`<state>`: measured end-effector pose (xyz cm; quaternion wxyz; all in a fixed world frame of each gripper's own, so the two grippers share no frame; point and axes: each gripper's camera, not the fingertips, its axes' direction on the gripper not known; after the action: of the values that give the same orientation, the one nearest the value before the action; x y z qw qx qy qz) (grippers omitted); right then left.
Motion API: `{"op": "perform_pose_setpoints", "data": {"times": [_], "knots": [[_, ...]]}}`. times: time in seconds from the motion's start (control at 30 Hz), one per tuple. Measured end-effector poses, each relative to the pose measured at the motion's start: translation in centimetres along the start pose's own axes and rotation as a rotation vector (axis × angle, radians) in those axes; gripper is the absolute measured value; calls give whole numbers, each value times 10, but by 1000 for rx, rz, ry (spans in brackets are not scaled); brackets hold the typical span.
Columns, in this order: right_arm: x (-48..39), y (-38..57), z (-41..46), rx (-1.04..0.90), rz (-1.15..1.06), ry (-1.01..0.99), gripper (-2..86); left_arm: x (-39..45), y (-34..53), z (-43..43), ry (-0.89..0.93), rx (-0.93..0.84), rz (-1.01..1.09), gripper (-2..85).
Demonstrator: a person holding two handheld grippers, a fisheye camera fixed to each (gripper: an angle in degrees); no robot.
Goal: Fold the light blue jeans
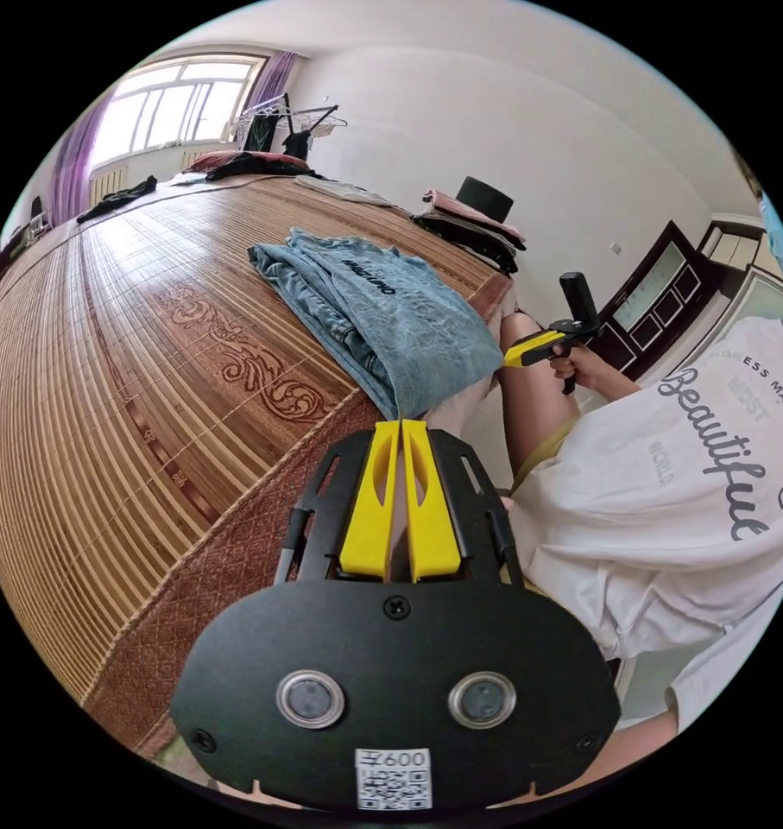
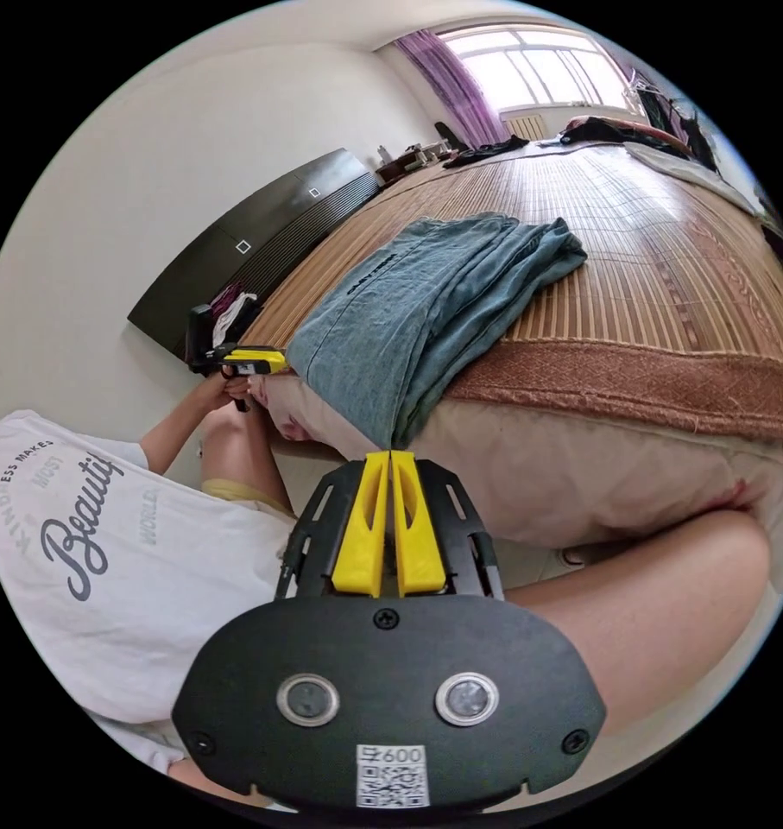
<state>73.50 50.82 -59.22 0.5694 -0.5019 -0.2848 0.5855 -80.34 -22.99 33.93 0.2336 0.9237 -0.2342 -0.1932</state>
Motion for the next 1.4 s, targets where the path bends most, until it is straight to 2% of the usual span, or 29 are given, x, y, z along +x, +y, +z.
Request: {"op": "perform_pose_setpoints", "data": {"times": [0.07, 0.13, 0.2, 0.3, 0.37, 0.43, 0.47, 0.53, 0.57, 0.7, 0.77, 0.87, 1.13, 1.2, 1.23, 1.3, 1.33, 1.4], "knots": [[31, 7, 28, -71, -37, 188, -9, -2, 17, -4, -86, -53, -33, 8], [58, 12, 38, -90, -54, 225, -9, -7, 32, -18, -120, -44, -99, 8], [81, 18, 35, -22, -62, 246, -8, 4, 41, -30, -181, -31, -97, 8], [97, 21, 39, 172, -151, 270, -8, 62, 36, -28, -429, 67, 55, 8], [91, 33, 78, 393, -303, 319, -8, 121, 36, -1, -590, 277, 242, 8], [88, 43, 129, 524, -383, 384, -8, 158, 39, 39, -722, 403, 346, 8], [88, 49, 164, 634, -390, 452, -7, 171, 38, 70, -812, 430, 353, 7], [92, 58, 211, 821, -361, 556, -5, 173, 30, 109, -865, 416, 272, 7], [100, 52, 236, 853, -363, 547, -3, 168, 28, 129, -869, 419, 226, 7], [164, 12, 310, 707, -230, 494, 1, 149, 41, 160, -856, 480, 117, 5], [209, 12, 371, 636, -290, 525, -6, 123, 50, 191, -873, 368, 74, 4], [269, 38, 434, 662, -338, 547, -8, 101, 71, 207, -821, 393, 32, 3], [346, 19, 480, 608, -323, 545, -8, 79, 78, 211, -803, 351, 1, 5], [357, 14, 480, 605, -307, 537, -8, 91, 82, 204, -824, 394, 42, 6], [362, 17, 479, 638, -281, 547, -8, 98, 88, 203, -825, 439, 79, 6], [366, 28, 483, 707, -286, 543, -8, 93, 92, 212, -814, 401, 74, 6], [370, 31, 494, 694, -324, 524, -9, 79, 95, 224, -813, 345, 29, 6], [385, 27, 529, 575, -354, 542, -9, 63, 112, 235, -789, 392, 8, 6]]}}
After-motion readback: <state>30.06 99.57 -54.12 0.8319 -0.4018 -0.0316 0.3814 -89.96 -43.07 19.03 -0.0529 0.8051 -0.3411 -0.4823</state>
